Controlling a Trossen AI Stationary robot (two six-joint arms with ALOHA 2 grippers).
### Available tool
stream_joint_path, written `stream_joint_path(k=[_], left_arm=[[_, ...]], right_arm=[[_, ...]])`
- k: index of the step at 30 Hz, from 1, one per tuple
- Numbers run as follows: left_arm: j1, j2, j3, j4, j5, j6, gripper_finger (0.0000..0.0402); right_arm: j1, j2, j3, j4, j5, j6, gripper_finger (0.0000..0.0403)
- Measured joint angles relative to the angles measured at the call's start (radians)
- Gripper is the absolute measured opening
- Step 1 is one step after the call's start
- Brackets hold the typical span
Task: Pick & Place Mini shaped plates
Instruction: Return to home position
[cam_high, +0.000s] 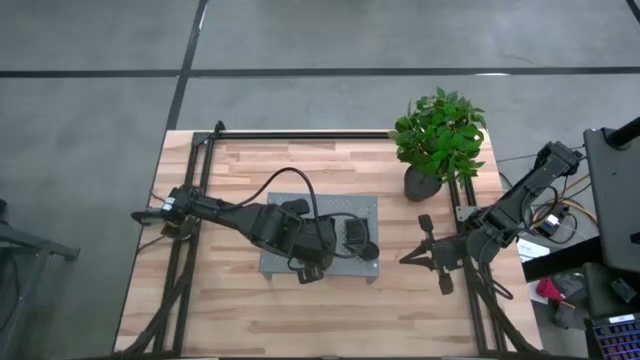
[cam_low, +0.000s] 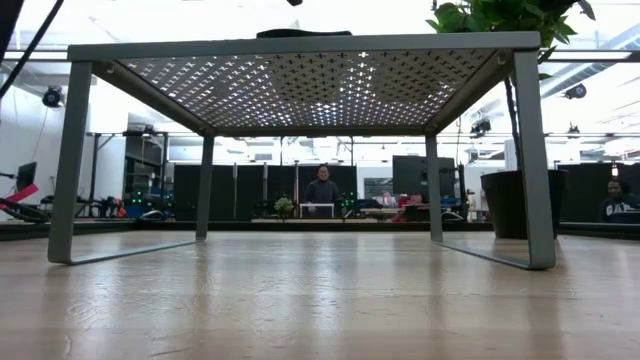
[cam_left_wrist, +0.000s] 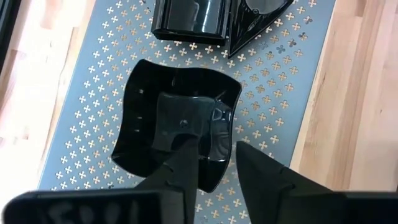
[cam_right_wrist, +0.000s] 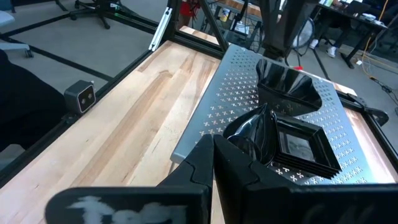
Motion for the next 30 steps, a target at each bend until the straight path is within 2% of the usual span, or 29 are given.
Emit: stream_joint_path(k=[7, 12, 30], left_arm=[[0.0, 0.0, 0.0, 0.0, 0.001, 0.003, 0.014], [-0.005, -0.008, 0.0, -0.001, 0.008, 0.001, 0.0153], [-0.048, -0.042, 0.0, -0.022, 0.008, -0.039, 0.0127]], right_arm=[[0.0, 0.0, 0.0, 0.0, 0.0, 0.0, 0.0008], [0.0, 0.0, 0.0, 0.0, 0.0, 0.0, 0.0008], [0.0, 0.0, 0.0, 0.0, 0.0, 0.0, 0.0008]])
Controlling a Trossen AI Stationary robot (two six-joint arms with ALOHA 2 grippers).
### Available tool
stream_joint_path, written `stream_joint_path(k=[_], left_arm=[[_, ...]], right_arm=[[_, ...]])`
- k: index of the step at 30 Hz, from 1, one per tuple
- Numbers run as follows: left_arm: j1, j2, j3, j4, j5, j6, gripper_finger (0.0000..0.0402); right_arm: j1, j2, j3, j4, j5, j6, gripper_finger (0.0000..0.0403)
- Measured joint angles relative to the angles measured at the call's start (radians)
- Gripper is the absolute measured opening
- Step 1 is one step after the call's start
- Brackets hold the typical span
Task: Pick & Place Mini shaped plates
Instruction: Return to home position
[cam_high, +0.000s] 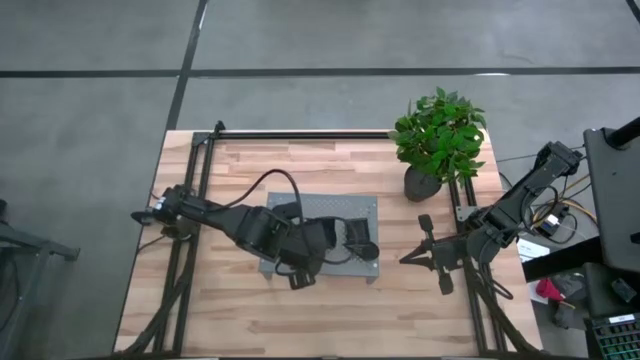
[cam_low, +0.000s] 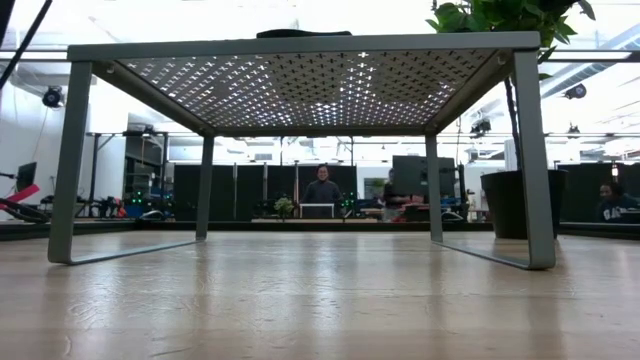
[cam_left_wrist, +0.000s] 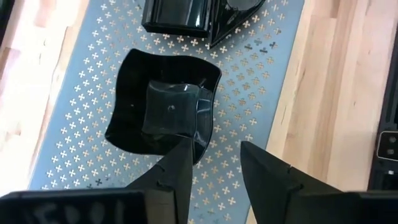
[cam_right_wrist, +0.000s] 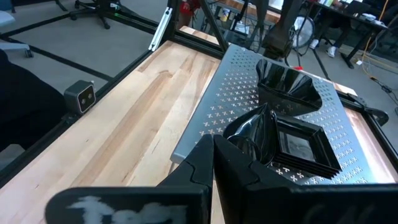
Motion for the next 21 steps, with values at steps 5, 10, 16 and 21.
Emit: stream_joint_path(k=[5, 10, 16, 21], left_arm=[[-0.042, -0.017, 0.0, 0.001, -0.078, 0.025, 0.0108], [-0.104, -0.018, -0.002, 0.029, -0.187, 0.05, 0.0039], [-0.16, -0.022, -0.043, 0.055, -0.228, 0.022, 0.0004], [-0.211, -0.055, -0.159, 0.141, -0.257, 0.03, 0.0001]], right_arm=[[0.0, 0.0, 0.0, 0.0, 0.0, 0.0, 0.0008], [0.0, 0.0, 0.0, 0.0, 0.0, 0.0, 0.0008], [0.0, 0.0, 0.0, 0.0, 0.0, 0.0, 0.0008], [0.0, 0.0, 0.0, 0.0, 0.0, 0.0, 0.0008]])
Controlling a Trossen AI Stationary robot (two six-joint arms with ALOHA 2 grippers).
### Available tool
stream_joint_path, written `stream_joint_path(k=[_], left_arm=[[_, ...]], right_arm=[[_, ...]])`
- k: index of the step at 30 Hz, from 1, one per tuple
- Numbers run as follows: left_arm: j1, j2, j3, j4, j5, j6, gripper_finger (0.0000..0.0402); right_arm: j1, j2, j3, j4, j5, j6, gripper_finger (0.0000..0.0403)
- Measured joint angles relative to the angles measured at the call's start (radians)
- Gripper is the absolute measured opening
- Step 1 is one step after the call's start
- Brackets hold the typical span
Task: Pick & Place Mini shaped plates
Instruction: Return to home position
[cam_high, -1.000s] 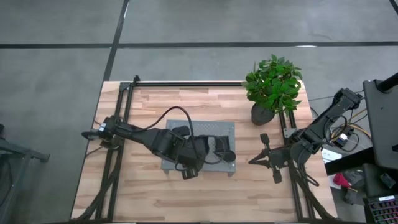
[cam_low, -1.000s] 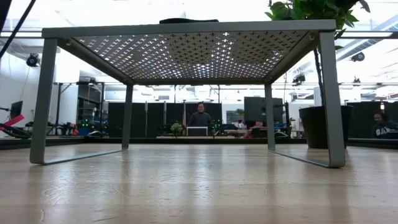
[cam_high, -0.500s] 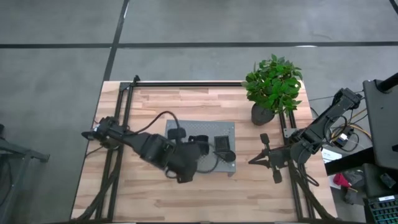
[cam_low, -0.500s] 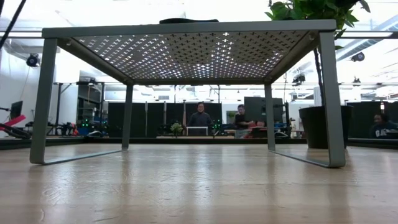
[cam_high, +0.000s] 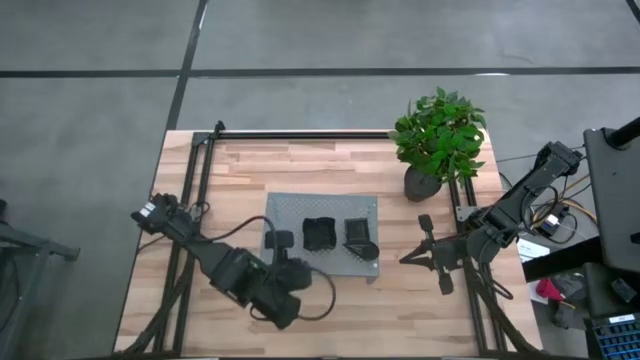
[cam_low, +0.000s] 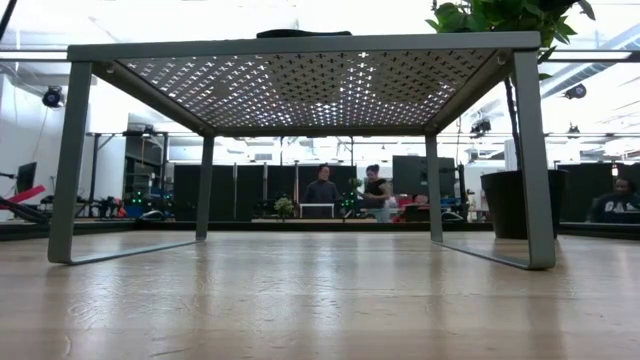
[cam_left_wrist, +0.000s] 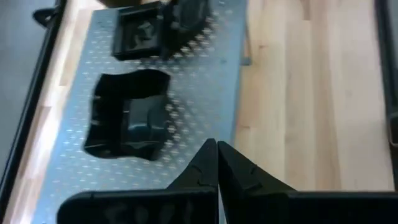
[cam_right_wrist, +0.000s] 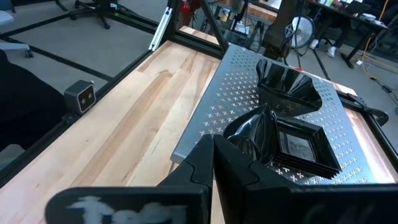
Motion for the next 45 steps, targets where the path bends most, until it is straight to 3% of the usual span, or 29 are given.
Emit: stream_joint_path(k=[11, 24, 36, 45], left_arm=[[-0.084, -0.216, -0.375, 0.34, -0.012, 0.018, 0.0], [-0.119, -0.628, -0.915, 0.79, -0.005, 0.143, 0.0], [-0.14, -0.907, -1.221, 0.966, -0.047, 0.238, 0.0], [-0.132, -1.137, -1.501, 1.249, -0.024, 0.321, 0.0]], right_arm=[[0.0, 0.0, 0.0, 0.0, 0.0, 0.0, 0.0008], [0.0, 0.0, 0.0, 0.0, 0.0, 0.0, 0.0008], [0.0, 0.0, 0.0, 0.0, 0.0, 0.0, 0.0008], [0.0, 0.0, 0.0, 0.003, 0.0, -0.015, 0.0008]])
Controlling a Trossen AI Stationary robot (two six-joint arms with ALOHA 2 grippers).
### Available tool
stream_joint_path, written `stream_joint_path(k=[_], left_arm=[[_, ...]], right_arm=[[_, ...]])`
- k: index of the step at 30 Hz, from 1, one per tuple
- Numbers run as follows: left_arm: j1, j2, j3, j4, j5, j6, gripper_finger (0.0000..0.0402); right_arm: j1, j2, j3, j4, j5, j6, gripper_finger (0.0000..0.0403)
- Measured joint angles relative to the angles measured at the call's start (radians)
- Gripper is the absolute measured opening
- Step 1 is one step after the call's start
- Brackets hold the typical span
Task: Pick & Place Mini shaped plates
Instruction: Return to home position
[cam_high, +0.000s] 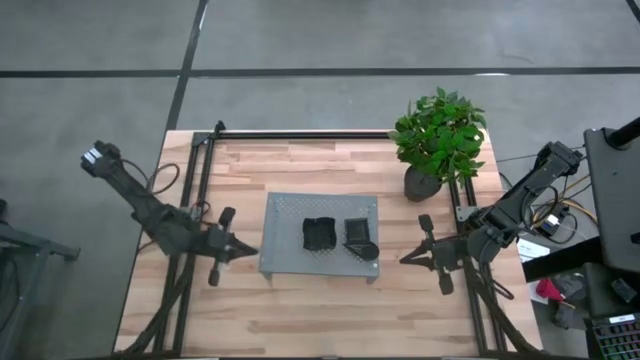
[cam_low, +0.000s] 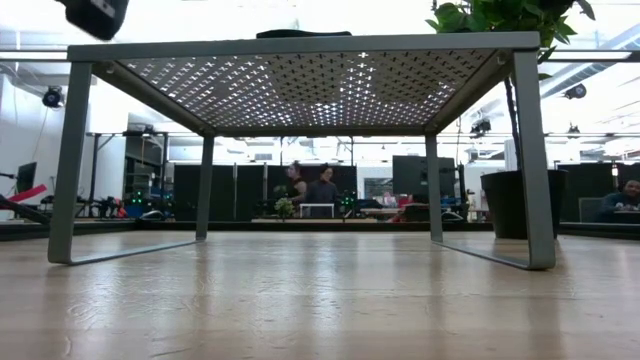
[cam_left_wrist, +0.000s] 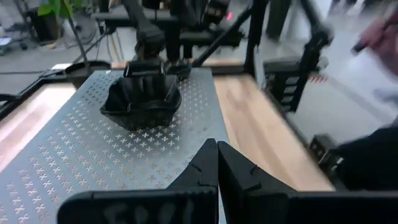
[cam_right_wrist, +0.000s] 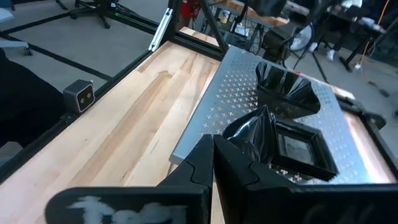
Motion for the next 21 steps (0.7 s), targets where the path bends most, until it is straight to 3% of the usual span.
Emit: stream_joint_path(k=[5, 12, 21], left_arm=[[0.038, -0.155, -0.124, 0.148, 0.145, 0.022, 0.0], [0.082, -0.276, -0.198, 0.154, 0.175, 0.061, 0.0], [0.085, -0.366, -0.199, 0.028, 0.182, 0.1, 0.0]], right_arm=[[-0.014, -0.007, 0.0, 0.037, -0.006, 0.084, 0.0008], [-0.168, -0.065, -0.056, 0.117, -0.213, 0.08, 0.0008], [-0.289, -0.249, -0.172, 0.121, -0.259, 0.083, 0.0008]])
